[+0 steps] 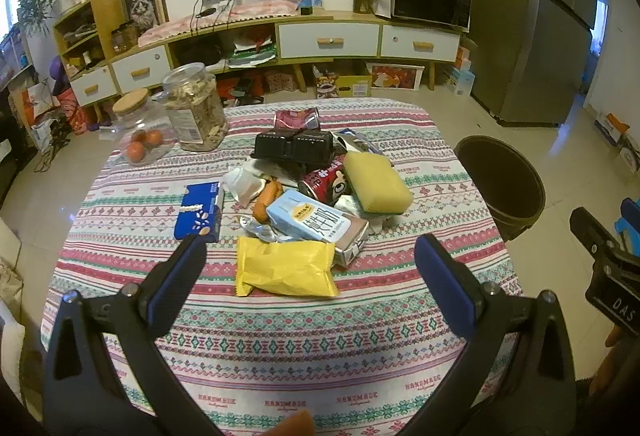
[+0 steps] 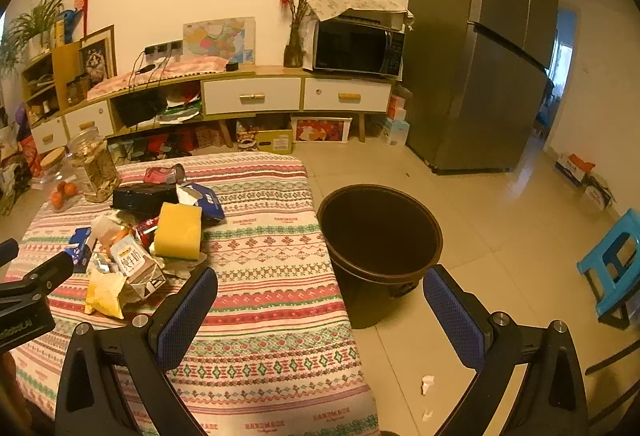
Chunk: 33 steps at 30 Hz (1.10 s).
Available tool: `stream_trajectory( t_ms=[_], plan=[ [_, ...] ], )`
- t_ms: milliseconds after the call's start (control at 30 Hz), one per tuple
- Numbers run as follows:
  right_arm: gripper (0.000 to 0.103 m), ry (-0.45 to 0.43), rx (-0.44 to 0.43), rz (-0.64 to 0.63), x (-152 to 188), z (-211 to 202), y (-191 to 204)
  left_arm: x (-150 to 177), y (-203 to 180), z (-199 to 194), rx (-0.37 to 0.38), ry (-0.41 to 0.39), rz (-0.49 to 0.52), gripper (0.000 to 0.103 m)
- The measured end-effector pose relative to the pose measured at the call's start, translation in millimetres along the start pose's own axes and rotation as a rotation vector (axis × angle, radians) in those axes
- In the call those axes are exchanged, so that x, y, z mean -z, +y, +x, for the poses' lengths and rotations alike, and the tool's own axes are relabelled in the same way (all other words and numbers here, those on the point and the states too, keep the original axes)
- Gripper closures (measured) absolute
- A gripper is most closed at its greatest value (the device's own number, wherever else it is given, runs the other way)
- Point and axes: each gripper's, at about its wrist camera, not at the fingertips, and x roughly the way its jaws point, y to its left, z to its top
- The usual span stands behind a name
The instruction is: Collect trash
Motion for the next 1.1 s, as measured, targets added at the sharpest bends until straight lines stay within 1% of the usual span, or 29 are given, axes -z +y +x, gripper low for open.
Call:
stream_trajectory(
  t_ms=[333, 700, 1100],
  plan=[
    [0.0, -0.011, -0.011, 0.005, 1.0, -0.7, 1.1, 1.5, 3.5, -1.2, -0.008, -0.003, -0.006, 0.0],
    [0.0, -0.013, -0.005, 0.008, 2.5, -1.7, 0.0, 4.5, 6.6, -2.5, -0.016, 0.005, -0.008, 0.0],
    [0.0, 0.018, 0.009, 0.008, -1.9, 7.0, -2.0, 2.8, 8.9, 1.9, -0.019, 0.029, -0.024, 0.0]
  ],
)
